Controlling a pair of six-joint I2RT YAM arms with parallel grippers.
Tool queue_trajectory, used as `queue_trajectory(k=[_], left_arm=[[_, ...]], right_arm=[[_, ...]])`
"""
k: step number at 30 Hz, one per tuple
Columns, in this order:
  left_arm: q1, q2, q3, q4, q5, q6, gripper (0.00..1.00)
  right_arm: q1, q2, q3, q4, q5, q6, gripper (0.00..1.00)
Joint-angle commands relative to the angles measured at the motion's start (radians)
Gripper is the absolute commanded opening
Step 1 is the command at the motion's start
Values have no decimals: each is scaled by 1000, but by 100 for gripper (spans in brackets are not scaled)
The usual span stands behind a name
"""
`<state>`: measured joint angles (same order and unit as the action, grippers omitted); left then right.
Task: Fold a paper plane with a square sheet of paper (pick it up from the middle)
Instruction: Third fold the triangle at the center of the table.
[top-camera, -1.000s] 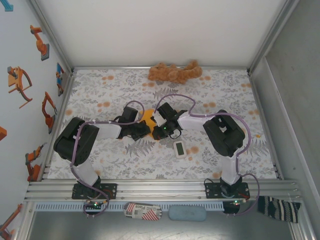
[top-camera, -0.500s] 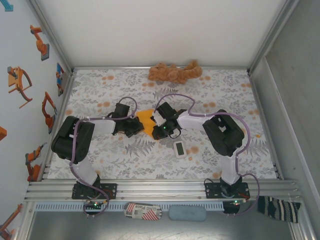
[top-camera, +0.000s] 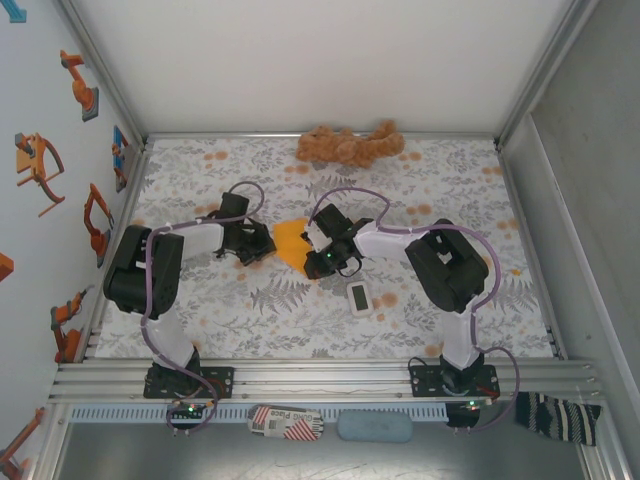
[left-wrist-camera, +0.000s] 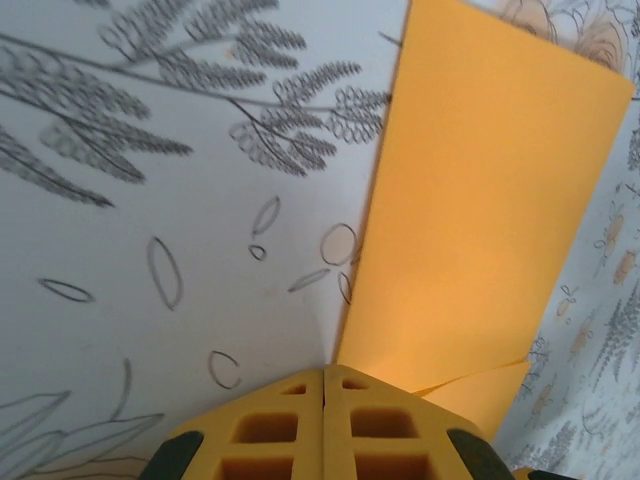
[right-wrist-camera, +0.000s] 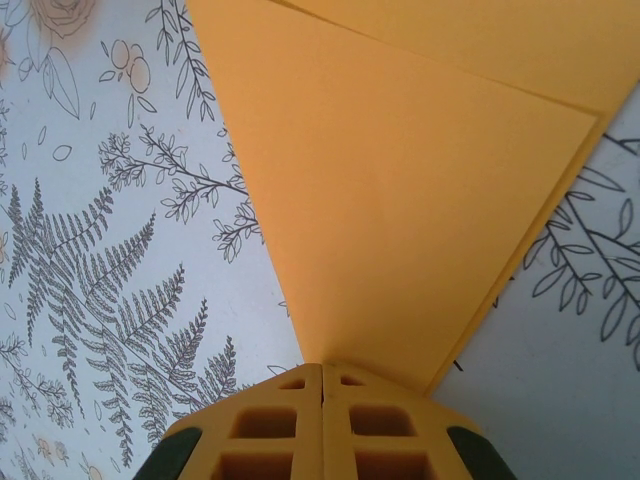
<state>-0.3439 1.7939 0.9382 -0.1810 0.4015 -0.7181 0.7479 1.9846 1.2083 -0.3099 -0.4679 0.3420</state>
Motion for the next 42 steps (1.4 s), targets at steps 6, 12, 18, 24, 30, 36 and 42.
queue_trajectory(k=[6,12,18,24,30,36,42], left_arm=[[23,-133,56,-62,-60,16,5],[-60,-226,-75,100,-10,-89,8],[-140,-175,-122,183,4,-134,9],[-146,-76,-109,220,43,-150,8],[-146,-28,-62,196,32,-153,8],[-148,14,-41,140,11,-147,8],[-148,58,-16,74,-4,-141,7]], right_arm=[[2,4,-9,-46,9,59,0],[2,-37,-7,27,-15,101,0],[0,-103,-20,105,-20,148,0],[-2,-88,-39,153,12,214,0],[-2,-42,-30,152,18,250,0],[-11,-15,-24,114,23,234,0],[-12,-2,-18,67,14,208,0]])
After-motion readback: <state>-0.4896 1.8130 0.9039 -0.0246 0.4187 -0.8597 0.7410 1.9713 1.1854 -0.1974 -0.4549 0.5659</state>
